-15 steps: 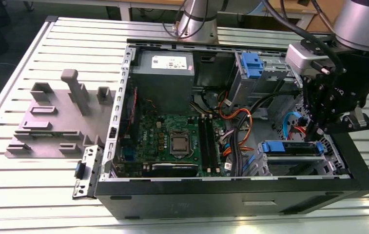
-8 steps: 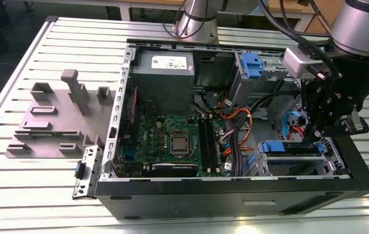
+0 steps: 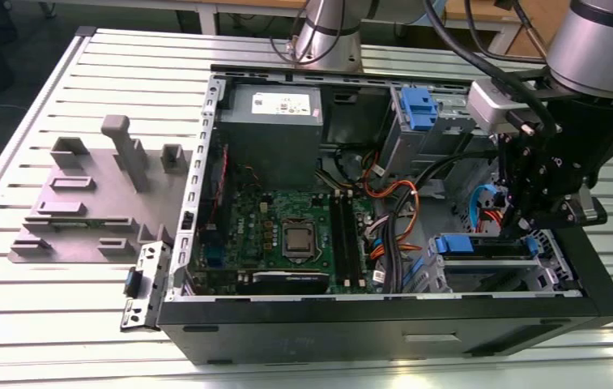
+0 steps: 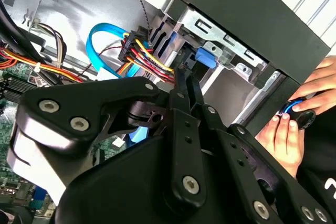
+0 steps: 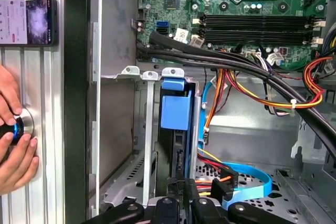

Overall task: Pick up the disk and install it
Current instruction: 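Insert the first disk wire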

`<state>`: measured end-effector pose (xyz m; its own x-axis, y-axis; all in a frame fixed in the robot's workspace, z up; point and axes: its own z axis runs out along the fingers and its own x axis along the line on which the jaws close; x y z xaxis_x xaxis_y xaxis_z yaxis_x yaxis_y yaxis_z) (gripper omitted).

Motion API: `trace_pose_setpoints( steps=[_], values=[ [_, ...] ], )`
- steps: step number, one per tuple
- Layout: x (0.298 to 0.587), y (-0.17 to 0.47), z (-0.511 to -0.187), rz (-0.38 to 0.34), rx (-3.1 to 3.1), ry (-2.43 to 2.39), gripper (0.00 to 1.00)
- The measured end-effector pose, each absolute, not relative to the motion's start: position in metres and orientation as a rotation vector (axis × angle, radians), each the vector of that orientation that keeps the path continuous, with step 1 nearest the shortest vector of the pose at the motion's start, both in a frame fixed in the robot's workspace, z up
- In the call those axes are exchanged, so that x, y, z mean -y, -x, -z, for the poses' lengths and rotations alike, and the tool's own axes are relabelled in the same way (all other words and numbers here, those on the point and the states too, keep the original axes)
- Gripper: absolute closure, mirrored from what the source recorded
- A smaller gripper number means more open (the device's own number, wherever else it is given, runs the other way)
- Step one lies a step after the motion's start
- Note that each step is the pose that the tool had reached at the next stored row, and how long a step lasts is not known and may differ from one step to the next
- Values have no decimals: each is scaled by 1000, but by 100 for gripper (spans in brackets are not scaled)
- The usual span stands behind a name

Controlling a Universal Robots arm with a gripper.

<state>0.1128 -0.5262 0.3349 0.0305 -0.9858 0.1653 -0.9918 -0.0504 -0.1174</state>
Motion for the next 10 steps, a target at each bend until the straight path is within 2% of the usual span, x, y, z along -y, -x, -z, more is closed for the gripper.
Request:
trace_pose_setpoints(
  steps=[10],
  values=[
    [527,-113,-332,-305,2165,-2220,84]
  ],
)
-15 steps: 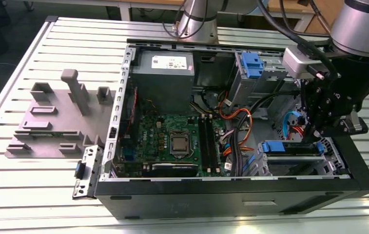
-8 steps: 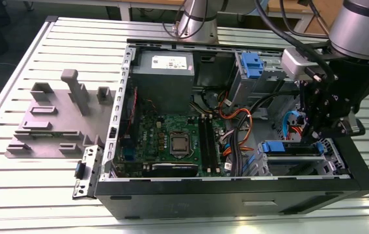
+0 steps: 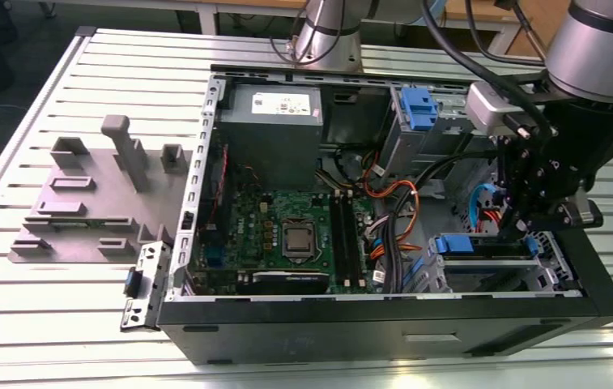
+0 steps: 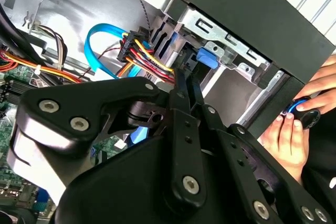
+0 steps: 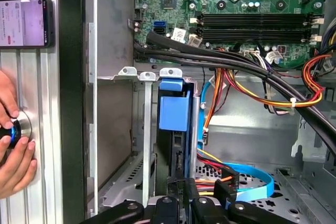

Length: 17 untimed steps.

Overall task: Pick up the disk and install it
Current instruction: 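Insert the first disk wire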

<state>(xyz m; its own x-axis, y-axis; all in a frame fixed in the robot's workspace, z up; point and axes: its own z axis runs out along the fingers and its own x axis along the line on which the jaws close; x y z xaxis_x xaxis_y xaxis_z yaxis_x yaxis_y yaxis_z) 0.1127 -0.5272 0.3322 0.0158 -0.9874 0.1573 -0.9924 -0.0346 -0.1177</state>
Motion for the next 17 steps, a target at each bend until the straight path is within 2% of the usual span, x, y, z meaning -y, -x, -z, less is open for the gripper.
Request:
trace_pose_setpoints(
  steps=[17],
  values=[
    [529,-113,-330,-283,2180,-2230,84]
  ],
)
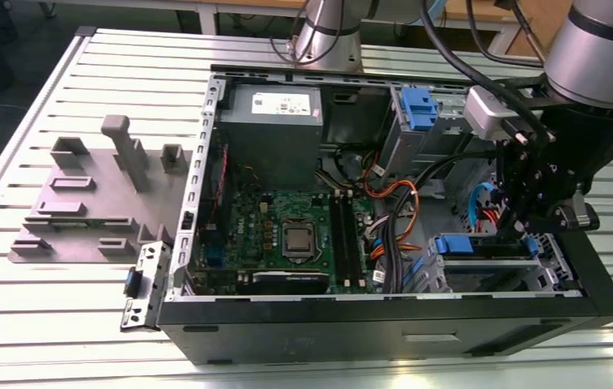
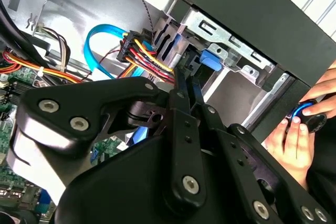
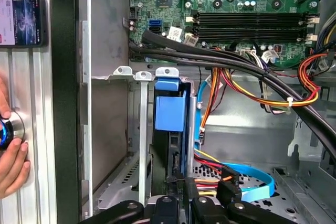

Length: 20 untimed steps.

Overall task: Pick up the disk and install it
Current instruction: 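Insert the first disk wire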

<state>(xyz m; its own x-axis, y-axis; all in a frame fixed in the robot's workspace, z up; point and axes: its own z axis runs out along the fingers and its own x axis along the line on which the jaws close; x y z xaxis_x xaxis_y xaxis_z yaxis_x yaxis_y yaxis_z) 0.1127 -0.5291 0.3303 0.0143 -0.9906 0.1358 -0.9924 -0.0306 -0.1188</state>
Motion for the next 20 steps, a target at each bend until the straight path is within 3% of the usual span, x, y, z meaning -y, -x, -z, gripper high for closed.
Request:
trace_pose_setpoints(
  steps=[20],
  values=[
    [533,-112,-328,-273,2200,-2224,84]
  ],
)
